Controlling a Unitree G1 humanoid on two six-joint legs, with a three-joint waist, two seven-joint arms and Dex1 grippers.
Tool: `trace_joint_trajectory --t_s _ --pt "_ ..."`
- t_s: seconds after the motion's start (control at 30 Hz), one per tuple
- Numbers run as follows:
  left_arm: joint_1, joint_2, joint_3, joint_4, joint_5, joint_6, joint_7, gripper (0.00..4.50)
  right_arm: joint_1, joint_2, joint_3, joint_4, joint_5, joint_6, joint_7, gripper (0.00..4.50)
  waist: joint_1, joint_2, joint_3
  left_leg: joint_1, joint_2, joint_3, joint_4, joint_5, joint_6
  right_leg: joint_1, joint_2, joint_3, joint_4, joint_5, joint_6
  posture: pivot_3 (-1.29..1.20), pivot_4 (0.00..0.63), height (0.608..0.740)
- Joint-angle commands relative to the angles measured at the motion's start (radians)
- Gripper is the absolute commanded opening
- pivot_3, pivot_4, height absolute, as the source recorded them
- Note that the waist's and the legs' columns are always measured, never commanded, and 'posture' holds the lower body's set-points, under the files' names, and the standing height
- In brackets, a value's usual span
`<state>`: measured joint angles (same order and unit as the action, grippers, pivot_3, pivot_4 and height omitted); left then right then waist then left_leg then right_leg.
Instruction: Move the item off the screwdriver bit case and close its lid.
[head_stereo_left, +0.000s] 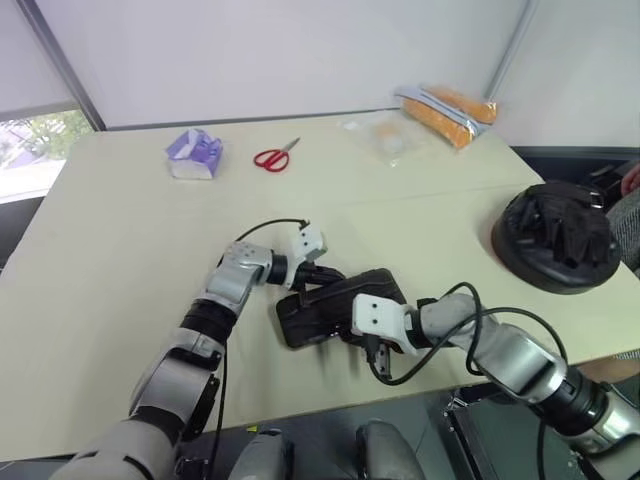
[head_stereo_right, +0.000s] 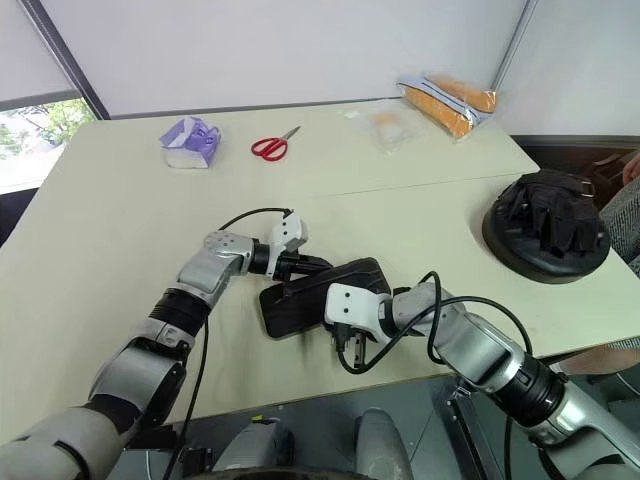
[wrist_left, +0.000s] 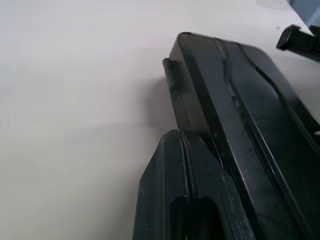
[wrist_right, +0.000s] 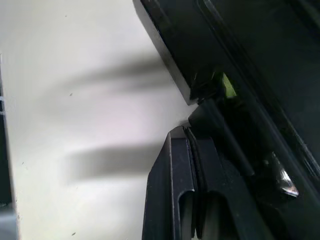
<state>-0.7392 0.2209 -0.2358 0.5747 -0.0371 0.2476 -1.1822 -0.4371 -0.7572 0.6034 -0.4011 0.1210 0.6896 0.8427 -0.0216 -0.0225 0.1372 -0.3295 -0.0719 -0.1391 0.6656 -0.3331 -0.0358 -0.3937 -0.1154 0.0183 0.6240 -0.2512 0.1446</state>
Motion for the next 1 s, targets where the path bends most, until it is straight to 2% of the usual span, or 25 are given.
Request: trace_joint_trajectory --t_s 0.03,0.3,0.63,1.0 --pt "0.062 -0.070 -0.103 -0.027 -0.013 0.016 -0.076 0.00 -0.077 0.048 -0.045 0.165 -0.162 0.006 -0.159 0.03 -0.001 0.000 0.000 0.001 0.000 0.000 0.000 0.000 0.000 0.000 0.000 0.001 0.000 0.000 0.000 0.00 0.150 0.740" --pt "0.078 -0.080 -0.108 -0.026 0.001 0.008 -0.076 0.00 -0.096 0.069 -0.075 0.145 -0.178 0.034 -0.162 0.03 0.000 0.000 -0.003 0.002 0.000 0.000 -0.001 0.000 0.000 0.001 0.001 0.001 -0.001 0.000 0.000 0.00 0.150 0.740" --pt "0.102 -0.066 -0.122 0.004 0.031 -0.036 -0.083 0.00 -0.104 0.033 -0.076 0.050 -0.212 0.039 -0.133 0.03 0.004 0.002 -0.003 0.002 0.000 0.000 -0.001 0.000 0.000 0.001 0.001 0.001 -0.003 0.000 0.000 0.00 0.150 0.740" --pt "0.150 -0.040 -0.144 0.062 0.100 -0.151 -0.099 0.00 -0.117 -0.010 -0.174 -0.101 -0.141 0.167 -0.093 0.03 0.011 0.005 -0.002 -0.013 -0.002 0.000 -0.004 0.002 -0.005 -0.012 -0.002 0.001 -0.008 0.000 0.000 0.00 0.150 0.740"
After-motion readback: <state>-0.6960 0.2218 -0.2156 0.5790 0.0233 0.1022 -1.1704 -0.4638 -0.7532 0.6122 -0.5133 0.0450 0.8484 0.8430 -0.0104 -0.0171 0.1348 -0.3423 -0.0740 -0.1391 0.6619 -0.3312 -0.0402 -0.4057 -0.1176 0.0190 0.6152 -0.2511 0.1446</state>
